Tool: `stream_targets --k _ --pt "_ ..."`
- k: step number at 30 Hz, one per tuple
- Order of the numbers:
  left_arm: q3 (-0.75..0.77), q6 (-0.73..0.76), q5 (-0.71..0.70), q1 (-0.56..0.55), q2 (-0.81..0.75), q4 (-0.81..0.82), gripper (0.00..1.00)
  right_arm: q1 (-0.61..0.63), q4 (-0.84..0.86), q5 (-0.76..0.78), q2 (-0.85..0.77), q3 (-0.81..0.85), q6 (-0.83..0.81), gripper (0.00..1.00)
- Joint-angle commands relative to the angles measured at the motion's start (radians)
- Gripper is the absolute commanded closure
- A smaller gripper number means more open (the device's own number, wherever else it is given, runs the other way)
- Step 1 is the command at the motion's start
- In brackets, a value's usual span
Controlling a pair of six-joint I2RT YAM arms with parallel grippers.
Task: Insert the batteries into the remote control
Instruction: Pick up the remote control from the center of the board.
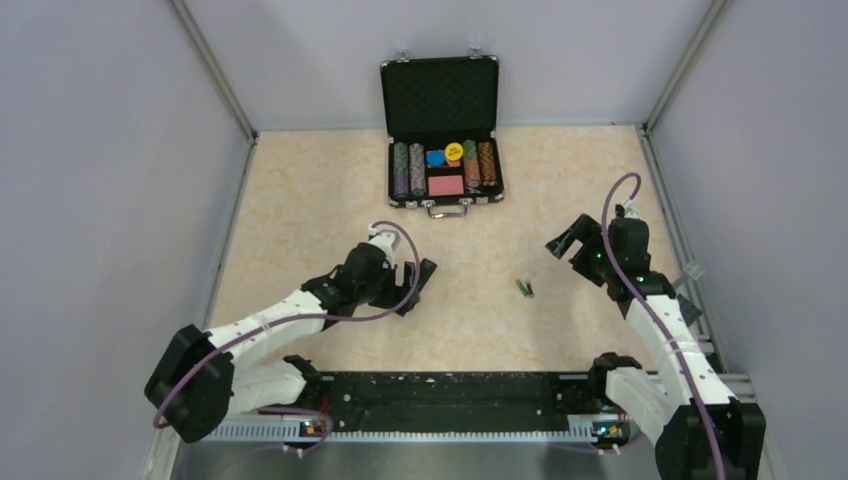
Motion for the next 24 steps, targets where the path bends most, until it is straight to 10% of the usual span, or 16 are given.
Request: stream_targets --k 1,24 --pt "0.030 0.056 -0.089 -0.024 0.109 0.077 0.09 0.052 0.007 -0.025 0.031 0.009 0.005 0.12" --pt "0.186 0.143 -0.237 -0.127 0.435 0.022 0.36 0.176 -0.019 0.086 0.148 0.042 0.028 0.19"
